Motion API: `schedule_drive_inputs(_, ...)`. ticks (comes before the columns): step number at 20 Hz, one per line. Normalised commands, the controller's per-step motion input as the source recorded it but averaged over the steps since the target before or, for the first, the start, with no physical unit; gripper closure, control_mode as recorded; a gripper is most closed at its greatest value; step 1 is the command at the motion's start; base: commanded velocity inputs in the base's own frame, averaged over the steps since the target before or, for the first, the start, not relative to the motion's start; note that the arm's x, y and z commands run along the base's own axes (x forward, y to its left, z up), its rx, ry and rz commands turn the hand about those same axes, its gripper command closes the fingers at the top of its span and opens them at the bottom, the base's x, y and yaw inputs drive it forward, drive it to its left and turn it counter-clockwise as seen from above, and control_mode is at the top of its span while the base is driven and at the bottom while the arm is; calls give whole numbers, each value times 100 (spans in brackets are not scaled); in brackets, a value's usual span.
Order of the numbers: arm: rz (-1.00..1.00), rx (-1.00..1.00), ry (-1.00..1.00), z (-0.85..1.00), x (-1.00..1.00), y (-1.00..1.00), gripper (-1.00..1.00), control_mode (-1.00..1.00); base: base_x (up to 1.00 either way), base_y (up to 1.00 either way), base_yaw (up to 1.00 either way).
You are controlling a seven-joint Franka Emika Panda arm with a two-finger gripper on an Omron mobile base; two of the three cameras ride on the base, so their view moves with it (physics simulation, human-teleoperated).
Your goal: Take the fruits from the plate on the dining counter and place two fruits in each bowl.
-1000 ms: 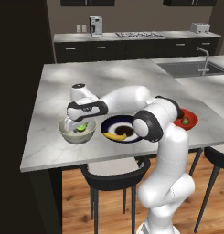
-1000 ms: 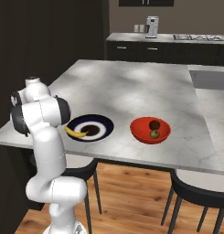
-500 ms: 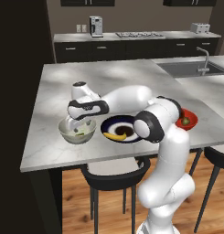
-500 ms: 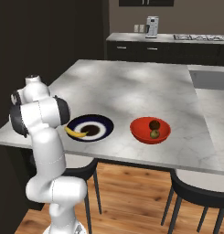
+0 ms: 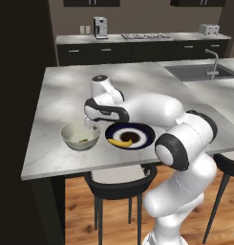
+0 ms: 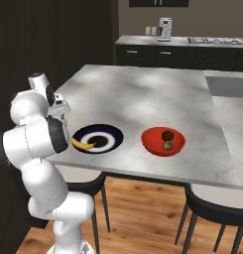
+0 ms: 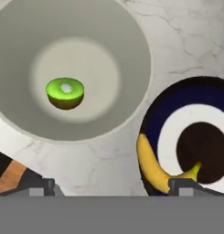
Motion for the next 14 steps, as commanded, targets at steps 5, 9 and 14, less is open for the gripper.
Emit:
schedule_drive_inputs(5, -1, 5, 0, 0, -8, -100, -100, -100, 0, 0, 0)
schedule_drive_inputs(9, -21, 23, 2, -11, 18, -86, -100, -100, 0, 0, 0)
schedule_drive_inputs(14, 1, 2, 1, -40, 6, -26, -100, -100, 0, 0, 0)
